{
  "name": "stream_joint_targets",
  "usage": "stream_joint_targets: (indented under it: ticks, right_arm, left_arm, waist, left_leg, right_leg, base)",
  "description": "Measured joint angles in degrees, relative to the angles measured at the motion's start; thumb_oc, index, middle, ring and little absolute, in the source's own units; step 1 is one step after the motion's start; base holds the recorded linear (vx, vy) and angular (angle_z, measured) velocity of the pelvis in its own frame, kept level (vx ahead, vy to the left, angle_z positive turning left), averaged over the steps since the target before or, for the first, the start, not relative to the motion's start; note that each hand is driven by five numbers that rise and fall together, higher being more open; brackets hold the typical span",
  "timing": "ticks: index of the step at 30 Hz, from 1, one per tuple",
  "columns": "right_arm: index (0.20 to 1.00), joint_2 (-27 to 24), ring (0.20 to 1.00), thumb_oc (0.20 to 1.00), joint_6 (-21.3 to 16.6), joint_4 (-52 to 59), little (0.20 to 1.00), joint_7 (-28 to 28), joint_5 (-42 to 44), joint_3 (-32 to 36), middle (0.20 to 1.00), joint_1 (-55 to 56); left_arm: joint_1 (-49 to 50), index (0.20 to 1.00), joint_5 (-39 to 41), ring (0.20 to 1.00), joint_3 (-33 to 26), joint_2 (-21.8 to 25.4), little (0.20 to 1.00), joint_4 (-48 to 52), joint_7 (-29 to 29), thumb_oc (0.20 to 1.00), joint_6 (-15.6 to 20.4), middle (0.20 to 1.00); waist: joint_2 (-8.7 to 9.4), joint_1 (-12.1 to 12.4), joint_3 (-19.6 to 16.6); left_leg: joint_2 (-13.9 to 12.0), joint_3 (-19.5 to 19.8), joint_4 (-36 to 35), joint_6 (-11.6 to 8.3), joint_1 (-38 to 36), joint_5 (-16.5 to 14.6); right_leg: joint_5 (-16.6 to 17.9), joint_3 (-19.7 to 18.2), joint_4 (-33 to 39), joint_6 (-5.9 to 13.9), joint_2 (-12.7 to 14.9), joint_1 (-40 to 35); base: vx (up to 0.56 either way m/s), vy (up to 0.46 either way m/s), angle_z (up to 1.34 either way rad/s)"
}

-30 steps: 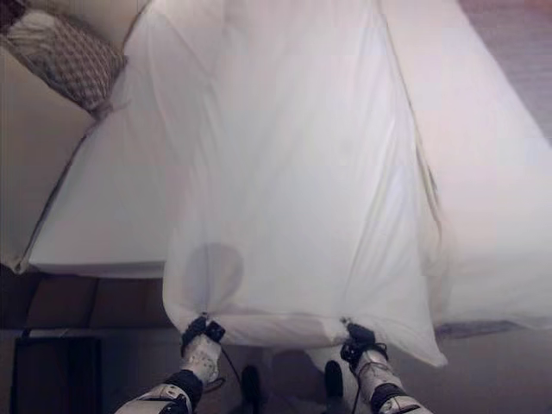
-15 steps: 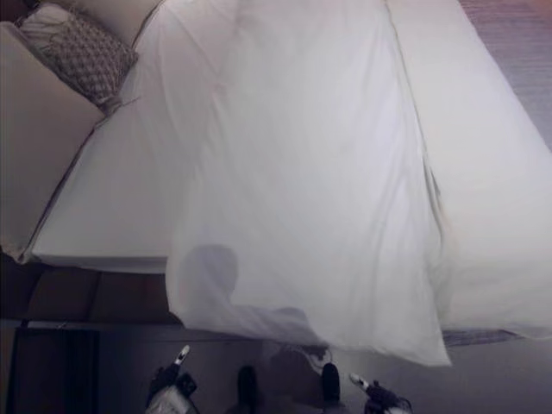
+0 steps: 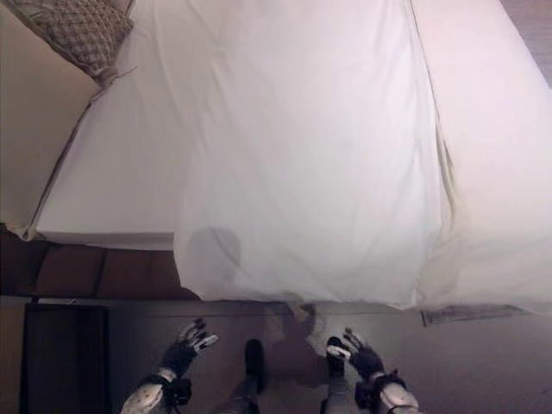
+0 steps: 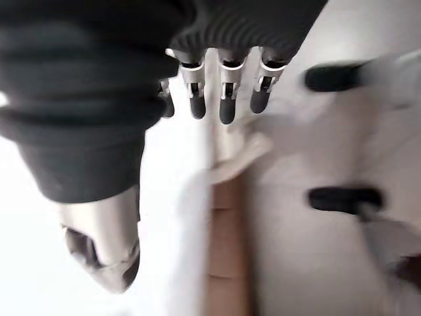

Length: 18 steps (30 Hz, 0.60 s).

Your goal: Make the bed

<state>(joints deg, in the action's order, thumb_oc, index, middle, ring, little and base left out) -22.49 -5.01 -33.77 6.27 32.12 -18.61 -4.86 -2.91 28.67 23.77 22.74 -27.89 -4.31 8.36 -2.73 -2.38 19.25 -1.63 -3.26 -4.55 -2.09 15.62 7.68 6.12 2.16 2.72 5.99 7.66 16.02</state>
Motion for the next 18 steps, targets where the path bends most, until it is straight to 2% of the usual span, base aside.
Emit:
stream_joint_targets:
  ticks: [1,4,6,8,10,12,13,15,17,18]
  right_arm:
    - [1.0,-1.24,1.0,1.0,-0.34,-0.24,1.0,1.09,0.17,-1.91,1.0,-2.07]
    - [1.0,-1.07,1.0,1.0,-1.2,-0.84,1.0,2.1,1.25,-2.86,1.0,-7.55]
    - [1.0,-0.34,1.0,1.0,-1.77,-4.89,1.0,3.92,2.59,-5.6,1.0,-14.44]
    - [1.0,-0.19,1.0,1.0,-2.06,-4.97,1.0,4.79,3.1,-6.16,1.0,-17.62]
    - [1.0,-0.85,1.0,1.0,-1.12,-8.8,1.0,6.54,3.32,-9.62,1.0,-23.28]
    - [1.0,-0.88,1.0,1.0,-0.8,-10.26,1.0,7.54,3.47,-10.89,1.0,-27.13]
    - [1.0,-0.27,1.0,1.0,-0.75,-10.55,1.0,7.95,3.63,-10.95,1.0,-30.05]
    - [1.0,1.34,1.0,1.0,0.35,-14.85,1.0,8.85,6.43,-11.57,1.0,-35.23]
    - [1.0,2.11,1.0,1.0,0.46,-16.02,1.0,9.51,8.94,-11.33,1.0,-37.01]
    - [1.0,2.64,1.0,1.0,0.79,-16.79,1.0,9.75,10.43,-11.34,1.0,-39.26]
  left_arm:
    - [-2.96,1.0,-0.95,1.0,4.09,1.71,1.0,0.69,-2.96,1.0,0.2,1.0]
    - [-8.93,1.0,-0.96,1.0,6.61,1.1,1.0,1.86,-5.98,1.0,1.81,1.0]
    - [-15.96,1.0,-0.95,1.0,10.71,0.93,1.0,1.34,-8.55,1.0,2.58,1.0]
    - [-19.47,1.0,-0.23,1.0,11.15,0.19,1.0,1.49,-10.59,1.0,3.09,1.0]
    - [-26.52,1.0,2.55,1.0,16.63,2.65,1.0,0.03,-16.32,1.0,-0.01,1.0]
    - [-31.64,1.0,4.26,1.0,20.2,4.05,1.0,-0.13,-19.11,1.0,-0.89,1.0]
    - [-35.66,1.0,4.85,1.0,19.92,3.41,1.0,-0.95,-20.78,1.0,-1.41,1.0]
    - [-41.12,1.0,5.97,1.0,20.89,2.44,1.0,-3.93,-21.75,1.0,-1.46,1.0]
    - [-44.69,1.0,5.98,1.0,20.19,0.95,1.0,-6.06,-21.59,1.0,-1.3,1.0]
    - [-46.77,1.0,5.76,1.0,19.3,0.22,1.0,-8.2,-20.39,1.0,-0.03,1.0]
  waist:
    - [-0.02,0.16,0.02]
    - [0.0,0.08,0.05]
    - [-0.05,0.07,0.12]
    - [-0.02,-0.2,0.78]
    - [0.16,-0.21,1.56]
    - [0.17,-0.3,2.42]
    - [0.21,-0.61,4.39]
    - [0.42,-1.34,4.88]
    - [1.13,-1.41,6.23]
    - [1.55,-1.27,6.96]
  left_leg:
    - [-0.11,0.01,-0.01,-0.03,0.13,0.02]
    - [-0.15,-0.02,0.26,-0.06,0.41,0.04]
    - [-0.31,-0.06,1.43,-0.12,2.48,0.08]
    - [-0.39,-0.17,1.62,-0.22,3.14,0.31]
    - [-0.55,-0.21,3.06,-0.4,4.95,0.14]
    - [-0.62,-0.2,4.2,-0.41,6.94,0.15]
    - [-0.6,-0.23,4.98,-0.39,7.59,0.2]
    - [-0.25,0.22,8.51,-0.5,11.43,-0.31]
    - [-0.06,0.34,11.56,-0.55,13.59,-1.25]
    - [-0.15,0.47,13.99,-0.78,15.59,-1.87]
  right_leg:
    - [-0.01,-0.03,-0.15,0.0,-0.05,0.15]
    - [-0.05,-0.16,-0.55,-0.01,-0.15,0.66]
    - [-0.21,-0.48,-2.28,-0.14,-0.3,3.18]
    - [-0.17,-0.61,-3.01,-0.16,-0.36,4.18]
    - [-0.49,-0.77,-4.7,-0.2,-0.41,6.31]
    - [-0.68,-0.87,-6.32,-0.16,-0.53,8.59]
    - [-0.88,-1.14,-8.02,-0.44,-0.54,9.77]
    - [-2.82,-1.4,-13.69,-0.61,-0.38,14.42]
    - [-4.77,-1.89,-18.72,-0.92,-0.01,17.57]
    - [-5.94,-1.9,-22.15,-1.21,0.34,19.9]
  base:
    - [-0.06,-0.024,-0.02]
    - [-0.07,-0.017,-0.04]
    - [-0.07,-0.013,-0.06]
    - [-0.11,-0.029,-0.05]
    - [-0.09,-0.033,-0.07]
    - [-0.08,-0.017,-0.04]
    - [-0.09,-0.01,-0.02]
    - [-0.1,-0.022,0.09]
    - [-0.07,-0.031,0.11]
    - [-0.04,-0.016,0.09]
